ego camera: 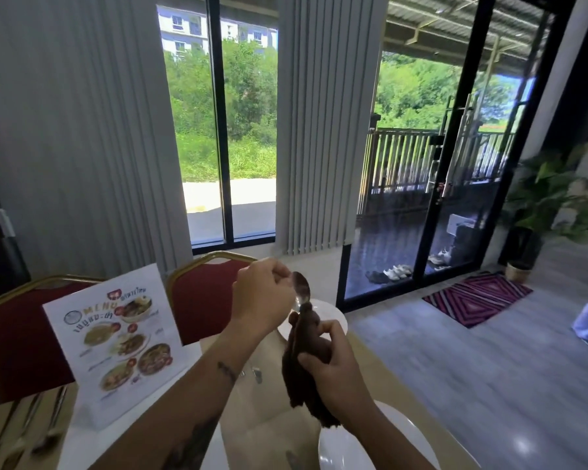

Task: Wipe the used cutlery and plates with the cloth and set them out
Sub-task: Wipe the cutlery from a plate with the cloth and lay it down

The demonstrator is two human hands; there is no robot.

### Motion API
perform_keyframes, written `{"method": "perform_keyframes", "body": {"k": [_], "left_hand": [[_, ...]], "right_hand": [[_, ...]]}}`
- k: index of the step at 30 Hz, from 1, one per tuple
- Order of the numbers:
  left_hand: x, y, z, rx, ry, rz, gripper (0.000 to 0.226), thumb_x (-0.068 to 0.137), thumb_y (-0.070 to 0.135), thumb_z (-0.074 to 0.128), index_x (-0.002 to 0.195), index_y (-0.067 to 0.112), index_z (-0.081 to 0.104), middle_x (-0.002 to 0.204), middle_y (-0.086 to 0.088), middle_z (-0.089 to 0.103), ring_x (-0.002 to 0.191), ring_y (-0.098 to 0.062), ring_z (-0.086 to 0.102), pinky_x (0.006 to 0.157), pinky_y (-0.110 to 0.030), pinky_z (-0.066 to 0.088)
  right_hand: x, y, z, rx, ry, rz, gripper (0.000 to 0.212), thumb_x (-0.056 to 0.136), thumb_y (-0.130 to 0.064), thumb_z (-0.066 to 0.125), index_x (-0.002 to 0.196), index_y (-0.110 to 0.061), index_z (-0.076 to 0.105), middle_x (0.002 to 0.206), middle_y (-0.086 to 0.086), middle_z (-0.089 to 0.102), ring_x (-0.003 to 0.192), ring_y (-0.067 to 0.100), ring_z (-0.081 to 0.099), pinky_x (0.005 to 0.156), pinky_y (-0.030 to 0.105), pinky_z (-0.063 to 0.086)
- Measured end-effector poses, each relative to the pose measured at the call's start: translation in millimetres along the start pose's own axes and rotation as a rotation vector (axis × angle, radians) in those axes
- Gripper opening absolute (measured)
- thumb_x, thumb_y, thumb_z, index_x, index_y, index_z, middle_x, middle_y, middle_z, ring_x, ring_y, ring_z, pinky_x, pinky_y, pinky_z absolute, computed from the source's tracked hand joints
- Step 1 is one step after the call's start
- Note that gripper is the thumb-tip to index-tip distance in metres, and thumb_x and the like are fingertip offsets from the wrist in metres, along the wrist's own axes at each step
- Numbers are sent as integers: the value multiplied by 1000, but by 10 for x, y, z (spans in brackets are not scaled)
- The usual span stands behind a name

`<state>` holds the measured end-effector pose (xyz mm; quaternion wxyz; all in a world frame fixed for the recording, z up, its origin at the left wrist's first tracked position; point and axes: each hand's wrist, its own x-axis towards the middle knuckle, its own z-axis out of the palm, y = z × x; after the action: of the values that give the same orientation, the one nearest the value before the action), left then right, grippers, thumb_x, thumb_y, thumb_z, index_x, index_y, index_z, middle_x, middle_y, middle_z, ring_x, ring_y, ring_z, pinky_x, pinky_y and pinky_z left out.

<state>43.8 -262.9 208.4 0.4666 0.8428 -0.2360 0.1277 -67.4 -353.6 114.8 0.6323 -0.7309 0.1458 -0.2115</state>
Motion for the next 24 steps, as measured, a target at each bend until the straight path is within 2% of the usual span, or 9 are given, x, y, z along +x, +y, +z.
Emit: {"method": "perform_keyframes", "body": {"k": [4,8,11,13,14,16,18,22,24], "left_hand": [[13,-179,-89,-21,13,-54,16,86,11,65,83,27,66,74,12,64,76,-11,64,73,-33,56],[-65,-413,-125,142,-164,-12,27,81,9,53,91,32,64,77,12,61,75,-13,60,64,-27,48],[-123,-521,-135,180,-158,-123,21,75,9,54,79,28,61,73,7,64,71,-15,62,58,-27,46],[-156,-569,-138,75,-82,-248,20,74,7,53,75,25,61,68,2,67,64,-17,67,57,-34,54],[-170,-590,-143,-15,-48,-320,19,75,6,52,76,22,62,67,0,69,60,-17,69,59,-38,59],[-218,-608,-136,-174,-34,-436,19,80,2,50,81,15,64,66,-7,71,53,-16,71,60,-41,62],[-306,-623,-76,-241,-89,-459,20,81,-1,50,83,12,65,66,-9,72,55,-17,71,62,-40,61],[-500,-675,79,-173,-254,-353,15,82,9,65,78,23,68,66,0,72,63,-15,71,63,-38,61],[-558,-702,118,-167,-311,-279,15,85,14,66,75,24,70,67,2,72,63,-12,70,57,-30,59]], "right_hand": [[27,141,-135,-80,20,38,34,80,6,62,91,-25,53,87,18,71,80,35,67,64,32,55],[88,137,-305,-28,148,61,28,85,14,60,98,-10,56,88,13,71,84,32,69,70,42,58],[174,170,-293,152,325,106,25,89,8,61,103,-13,59,97,14,73,91,31,70,82,51,59],[235,195,-272,372,446,200,23,94,2,61,108,-15,59,105,17,70,97,35,68,91,56,56],[252,200,-260,494,470,260,23,96,0,60,113,-14,59,107,17,69,98,35,67,89,55,55],[268,198,-199,705,414,342,28,98,1,56,123,-10,58,112,21,68,100,36,66,83,49,55],[271,184,-68,828,306,373,31,97,4,54,126,-6,58,116,26,68,102,40,67,81,48,55],[324,153,227,820,195,370,29,95,6,55,118,-9,60,114,25,70,105,42,67,80,49,57],[350,148,298,749,219,367,30,93,8,57,115,-12,60,109,22,72,99,39,70,76,46,58]]}}
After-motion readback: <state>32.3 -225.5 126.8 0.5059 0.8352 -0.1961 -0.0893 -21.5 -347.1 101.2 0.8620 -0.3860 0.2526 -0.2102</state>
